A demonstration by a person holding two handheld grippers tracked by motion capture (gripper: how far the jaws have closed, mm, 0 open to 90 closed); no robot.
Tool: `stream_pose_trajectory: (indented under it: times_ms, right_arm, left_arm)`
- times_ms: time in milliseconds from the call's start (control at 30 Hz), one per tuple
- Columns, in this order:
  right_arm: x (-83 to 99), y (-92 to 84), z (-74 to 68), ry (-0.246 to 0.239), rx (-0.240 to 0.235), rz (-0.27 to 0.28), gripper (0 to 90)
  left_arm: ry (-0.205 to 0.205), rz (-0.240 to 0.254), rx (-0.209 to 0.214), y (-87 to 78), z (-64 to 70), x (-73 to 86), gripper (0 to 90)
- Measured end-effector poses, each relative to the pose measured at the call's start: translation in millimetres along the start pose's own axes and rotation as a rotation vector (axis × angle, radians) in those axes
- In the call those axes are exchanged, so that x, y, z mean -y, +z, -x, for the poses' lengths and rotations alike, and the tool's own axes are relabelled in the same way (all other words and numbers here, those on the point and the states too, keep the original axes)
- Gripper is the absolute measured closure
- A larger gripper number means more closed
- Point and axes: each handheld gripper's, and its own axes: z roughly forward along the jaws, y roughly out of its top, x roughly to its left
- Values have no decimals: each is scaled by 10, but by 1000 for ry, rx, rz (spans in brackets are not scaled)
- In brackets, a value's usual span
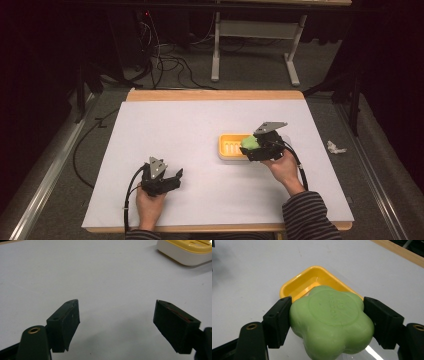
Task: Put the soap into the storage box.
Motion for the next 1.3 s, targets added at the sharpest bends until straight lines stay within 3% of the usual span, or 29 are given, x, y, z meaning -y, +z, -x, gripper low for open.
stream_pose_trajectory:
  times_ms: [433,700,1100,1300]
  right_arm:
    - [-77,192,26,12,1,-5,269]
    - [-68,337,64,56,-2,-18,269]
    - [-65,589,75,83,1,-53,268]
    - [-50,668,53,60,26,-82,266]
  left_arm:
    - [-3,3,2,0,0,-1,217]
    - [-3,3,2,-1,0,-2,217]
    - [-3,2,3,-2,0,-1,217]
    - [-4,1,4,-1,-1,-1,218]
